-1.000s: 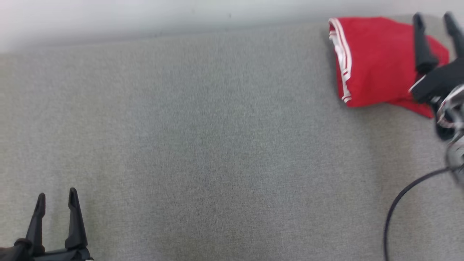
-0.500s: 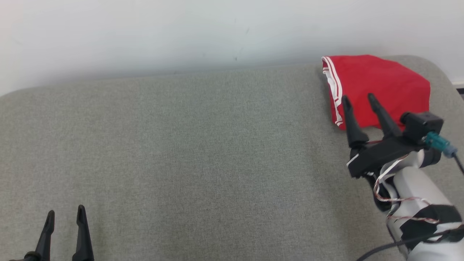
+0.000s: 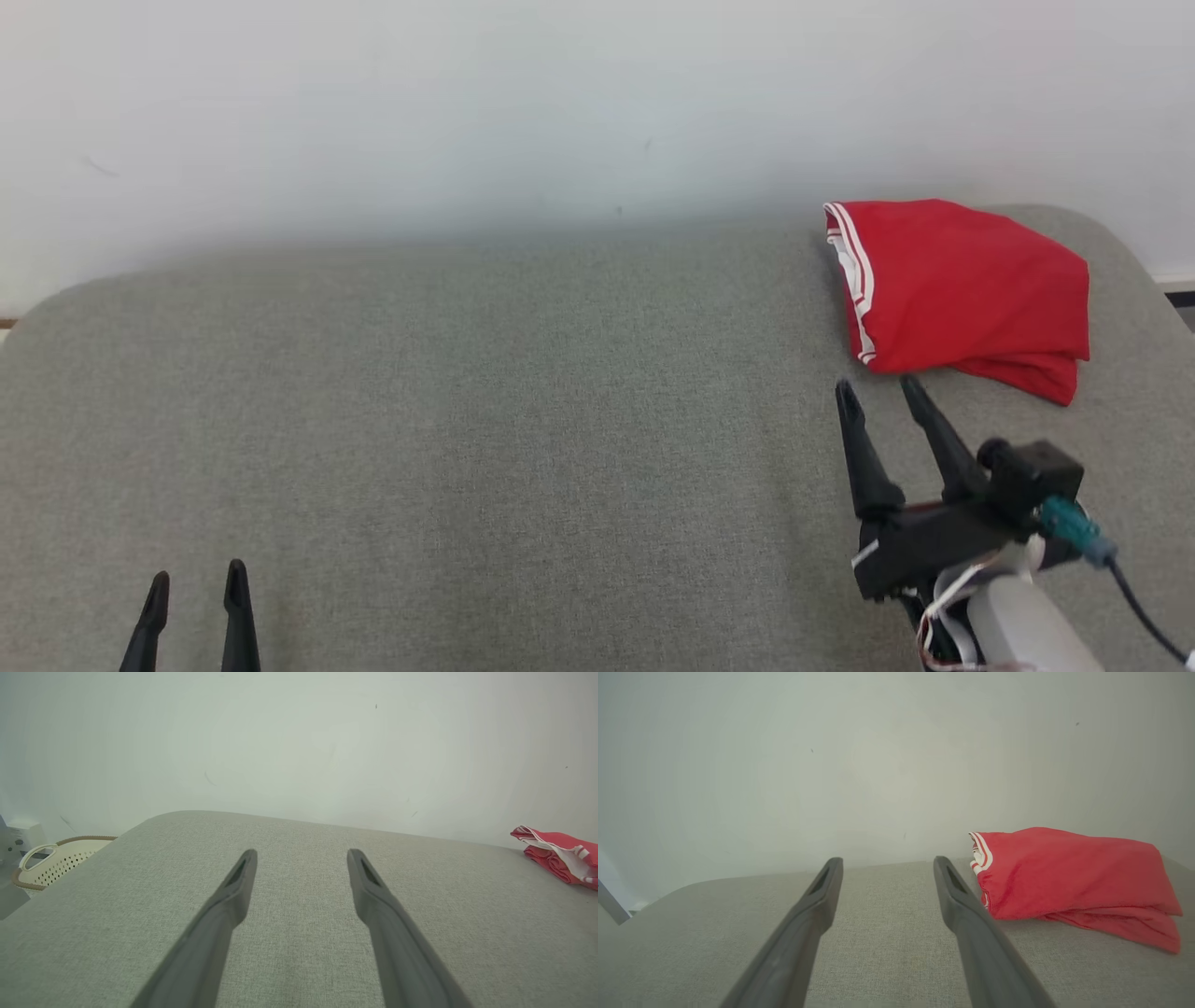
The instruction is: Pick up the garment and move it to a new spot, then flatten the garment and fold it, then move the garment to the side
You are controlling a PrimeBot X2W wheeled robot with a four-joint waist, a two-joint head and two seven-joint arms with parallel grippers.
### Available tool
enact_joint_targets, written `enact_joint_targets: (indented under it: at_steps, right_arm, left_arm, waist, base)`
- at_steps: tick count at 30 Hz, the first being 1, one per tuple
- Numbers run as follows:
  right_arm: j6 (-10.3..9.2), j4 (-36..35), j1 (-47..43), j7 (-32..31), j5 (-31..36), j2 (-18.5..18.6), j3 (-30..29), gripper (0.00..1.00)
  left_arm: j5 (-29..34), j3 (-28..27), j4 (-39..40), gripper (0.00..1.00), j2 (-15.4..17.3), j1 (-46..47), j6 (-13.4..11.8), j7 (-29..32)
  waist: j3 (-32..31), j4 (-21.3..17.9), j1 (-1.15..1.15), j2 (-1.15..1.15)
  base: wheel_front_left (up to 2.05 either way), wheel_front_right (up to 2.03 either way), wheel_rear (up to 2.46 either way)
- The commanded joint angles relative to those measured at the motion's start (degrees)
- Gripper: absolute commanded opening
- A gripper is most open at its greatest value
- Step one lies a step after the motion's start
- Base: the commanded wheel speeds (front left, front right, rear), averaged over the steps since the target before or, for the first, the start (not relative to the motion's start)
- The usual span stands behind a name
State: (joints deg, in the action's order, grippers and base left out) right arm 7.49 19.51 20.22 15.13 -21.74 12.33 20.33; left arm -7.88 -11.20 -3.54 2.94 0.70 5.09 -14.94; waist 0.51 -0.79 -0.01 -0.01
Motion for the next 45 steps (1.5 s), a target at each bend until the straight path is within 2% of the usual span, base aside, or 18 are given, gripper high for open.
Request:
enact_joint_targets:
  at_steps: [1, 13, 19, 32, 45]
  right_arm:
    - [0.00, -1.00, -1.49, 0.07, 1.32, -0.45, -0.43, 1.00]
    - [0.00, -7.65, -13.25, 0.07, 10.11, -4.86, -5.25, 1.00]
    - [0.00, -8.77, -16.19, 0.07, 12.57, -6.08, -7.41, 1.00]
    - [0.00, -8.65, -17.73, -0.17, 14.65, -7.03, -8.32, 1.00]
    - [0.00, -8.31, -17.36, -0.15, 14.40, -6.85, -7.98, 1.00]
  left_arm:
    - [-0.24, 0.00, 0.34, 1.00, 0.03, -0.92, -0.11, -0.19]
    - [-0.61, 1.59, 0.60, 1.00, 0.00, -2.89, -1.69, -0.19]
    - [-0.01, 2.50, 0.46, 1.00, -0.02, -3.29, -1.35, -0.19]
    - [2.94, 3.98, -1.01, 1.00, 0.23, -3.61, -1.71, -0.19]
    - [2.97, 3.94, -1.17, 1.00, 0.19, -3.63, -1.82, -0.19]
  waist:
    - [-0.45, 0.25, 0.01, 0.01]
    - [-2.03, 0.63, 0.01, 0.01]
    - [-2.60, 0.61, 0.01, 0.01]
    - [-3.03, 0.29, 0.01, 0.01]
    - [-2.99, 0.59, 0.01, 0.01]
  base:
    - [0.00, 0.00, 0.00]
    - [0.00, 0.00, 0.00]
    - [0.00, 0.00, 0.00]
    - [0.00, 0.00, 0.00]
    - [0.00, 0.00, 0.00]
